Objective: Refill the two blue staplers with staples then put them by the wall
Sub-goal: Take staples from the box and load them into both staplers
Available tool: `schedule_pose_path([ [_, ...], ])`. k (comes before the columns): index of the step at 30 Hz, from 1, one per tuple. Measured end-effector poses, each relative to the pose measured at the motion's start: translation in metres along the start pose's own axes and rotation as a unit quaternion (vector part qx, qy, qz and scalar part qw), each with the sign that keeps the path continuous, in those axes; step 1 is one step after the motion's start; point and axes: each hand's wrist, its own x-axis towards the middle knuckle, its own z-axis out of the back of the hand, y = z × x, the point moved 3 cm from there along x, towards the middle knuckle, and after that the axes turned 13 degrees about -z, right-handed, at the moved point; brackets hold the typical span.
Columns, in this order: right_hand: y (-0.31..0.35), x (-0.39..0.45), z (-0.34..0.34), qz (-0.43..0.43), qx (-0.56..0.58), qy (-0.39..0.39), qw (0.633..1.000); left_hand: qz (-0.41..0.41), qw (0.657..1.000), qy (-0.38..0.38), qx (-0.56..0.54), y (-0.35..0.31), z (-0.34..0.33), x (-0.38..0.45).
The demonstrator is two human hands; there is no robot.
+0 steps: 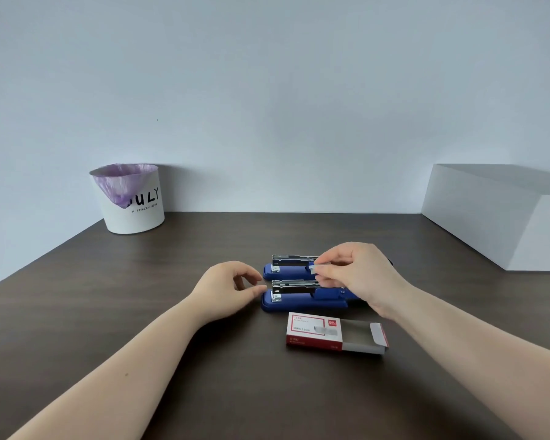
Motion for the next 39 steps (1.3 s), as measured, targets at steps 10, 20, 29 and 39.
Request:
schedule_pose_path([
  [10,0.007,-0.005,0.000,0.098,-0.197,0.016,0.975,-0.011,0.999,0.026,-0.030,0.001,-0.002,-0.001],
  [20,0.009,-0.005,-0.004,0.133,-0.245,0.016,0.960,-0.021,0.998,0.034,-0.039,-0.002,-0.002,-0.003],
  [29,0.010,-0.005,-0.004,0.136,-0.265,0.028,0.954,-0.020,0.998,0.035,-0.038,-0.001,-0.002,-0.003],
  [39,0.009,-0.004,-0.011,0.151,-0.284,0.034,0.946,-0.018,0.998,0.040,-0.037,-0.001,-0.002,-0.004],
])
